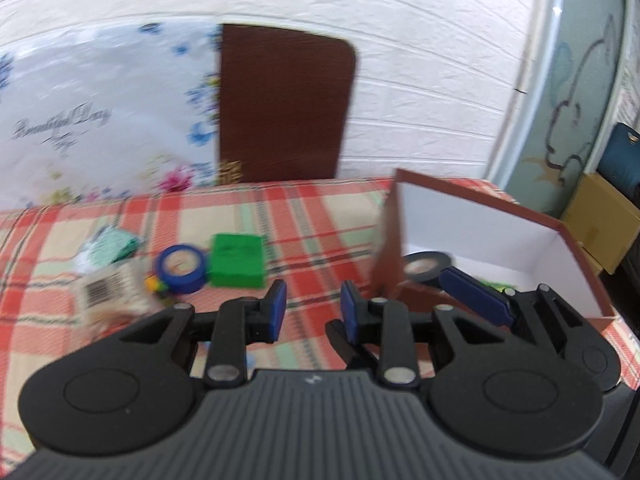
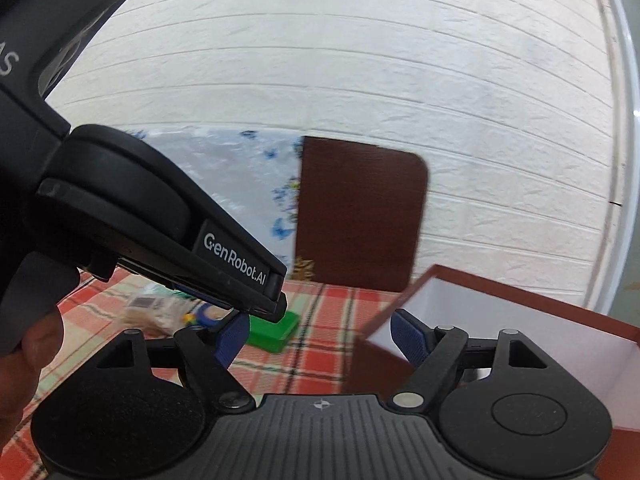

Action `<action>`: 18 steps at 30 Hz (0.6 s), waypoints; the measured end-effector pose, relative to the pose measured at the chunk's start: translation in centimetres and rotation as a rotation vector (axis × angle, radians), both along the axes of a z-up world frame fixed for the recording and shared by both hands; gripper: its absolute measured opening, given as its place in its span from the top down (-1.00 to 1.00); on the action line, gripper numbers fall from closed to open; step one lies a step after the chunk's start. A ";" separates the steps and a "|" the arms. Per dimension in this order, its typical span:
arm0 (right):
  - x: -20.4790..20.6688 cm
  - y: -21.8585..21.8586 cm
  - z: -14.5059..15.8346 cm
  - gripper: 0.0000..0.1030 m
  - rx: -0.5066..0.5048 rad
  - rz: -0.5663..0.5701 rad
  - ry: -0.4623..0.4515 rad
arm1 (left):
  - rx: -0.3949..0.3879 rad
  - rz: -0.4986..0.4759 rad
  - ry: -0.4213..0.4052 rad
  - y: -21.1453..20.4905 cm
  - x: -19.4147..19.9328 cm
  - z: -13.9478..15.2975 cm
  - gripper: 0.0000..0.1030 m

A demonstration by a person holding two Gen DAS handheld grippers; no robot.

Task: Organize objects
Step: 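Lower the black tape roll into the brown box and release it, then grasp the bag of cotton swabs with the right tool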

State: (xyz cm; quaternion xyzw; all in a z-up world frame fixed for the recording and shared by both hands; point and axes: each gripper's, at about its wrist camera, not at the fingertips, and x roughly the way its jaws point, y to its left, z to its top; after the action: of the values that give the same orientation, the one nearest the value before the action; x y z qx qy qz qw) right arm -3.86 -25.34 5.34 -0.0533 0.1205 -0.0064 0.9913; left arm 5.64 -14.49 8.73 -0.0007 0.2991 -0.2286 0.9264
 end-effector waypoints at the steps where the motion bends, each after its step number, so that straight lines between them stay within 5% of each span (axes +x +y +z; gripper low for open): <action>1: 0.3 1.0 -0.2 -0.47 -0.002 0.015 0.009 | 0.005 0.020 0.001 0.8 0.0 -0.2 0.37; 18: 6.1 10.2 -4.8 -0.48 -0.050 0.210 0.197 | 0.062 0.385 0.128 16.3 3.6 -7.8 0.37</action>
State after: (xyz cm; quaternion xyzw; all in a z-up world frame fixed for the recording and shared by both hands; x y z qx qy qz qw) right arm 2.29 -15.11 0.54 -0.0907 0.2107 0.0994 0.9682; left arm 9.28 1.79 0.88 -0.0439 0.3588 -0.0375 0.9316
